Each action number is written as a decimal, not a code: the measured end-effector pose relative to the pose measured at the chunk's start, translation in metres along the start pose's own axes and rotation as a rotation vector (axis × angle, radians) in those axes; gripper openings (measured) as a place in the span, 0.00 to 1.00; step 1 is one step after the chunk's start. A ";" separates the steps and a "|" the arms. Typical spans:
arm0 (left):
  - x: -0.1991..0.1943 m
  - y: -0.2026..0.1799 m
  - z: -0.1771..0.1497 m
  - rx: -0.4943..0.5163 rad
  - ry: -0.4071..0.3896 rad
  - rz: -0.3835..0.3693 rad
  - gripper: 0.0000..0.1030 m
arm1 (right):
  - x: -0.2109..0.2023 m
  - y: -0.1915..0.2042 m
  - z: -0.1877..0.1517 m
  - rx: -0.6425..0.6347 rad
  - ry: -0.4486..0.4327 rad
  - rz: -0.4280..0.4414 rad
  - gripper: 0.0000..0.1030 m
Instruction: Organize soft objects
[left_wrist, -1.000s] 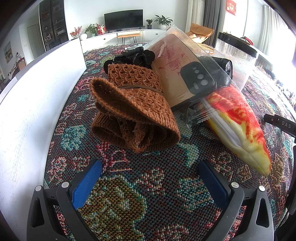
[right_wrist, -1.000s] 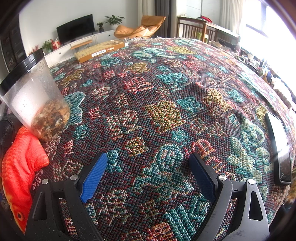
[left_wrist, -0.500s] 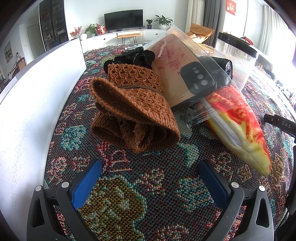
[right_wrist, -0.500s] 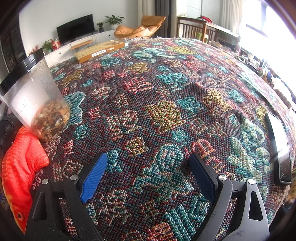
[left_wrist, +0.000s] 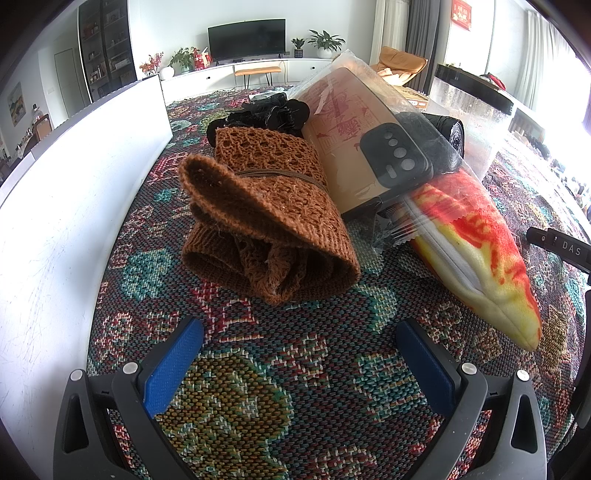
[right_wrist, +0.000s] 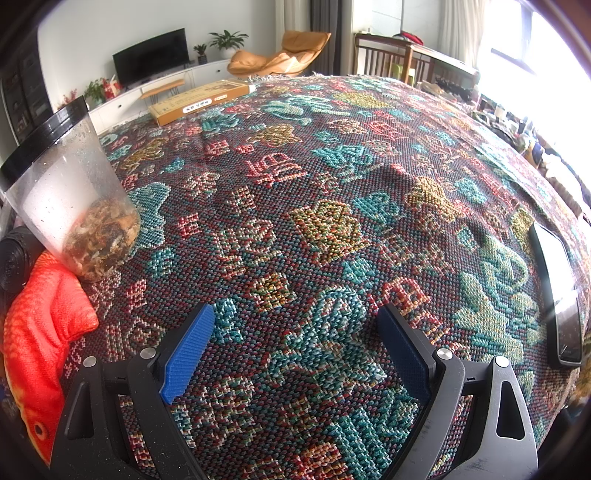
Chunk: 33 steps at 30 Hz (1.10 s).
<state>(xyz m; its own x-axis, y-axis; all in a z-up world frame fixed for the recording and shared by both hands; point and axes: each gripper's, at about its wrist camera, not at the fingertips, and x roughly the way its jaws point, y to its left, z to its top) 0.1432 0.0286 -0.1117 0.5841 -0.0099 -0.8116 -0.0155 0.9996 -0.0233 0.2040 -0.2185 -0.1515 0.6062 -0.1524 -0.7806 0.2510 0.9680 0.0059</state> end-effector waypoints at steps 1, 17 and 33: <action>0.000 0.000 0.000 0.000 0.000 0.000 1.00 | 0.000 0.000 0.000 0.000 0.000 0.000 0.89; 0.000 0.000 0.000 0.000 0.000 0.000 1.00 | 0.000 0.000 0.000 0.000 0.000 0.000 0.89; -0.004 -0.004 -0.002 0.011 0.039 0.006 1.00 | 0.000 0.000 0.000 0.000 0.000 0.000 0.89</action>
<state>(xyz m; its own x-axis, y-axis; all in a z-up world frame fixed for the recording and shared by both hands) 0.1389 0.0245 -0.1097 0.5524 -0.0043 -0.8336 -0.0103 0.9999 -0.0120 0.2040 -0.2187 -0.1515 0.6061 -0.1523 -0.7806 0.2510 0.9680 0.0061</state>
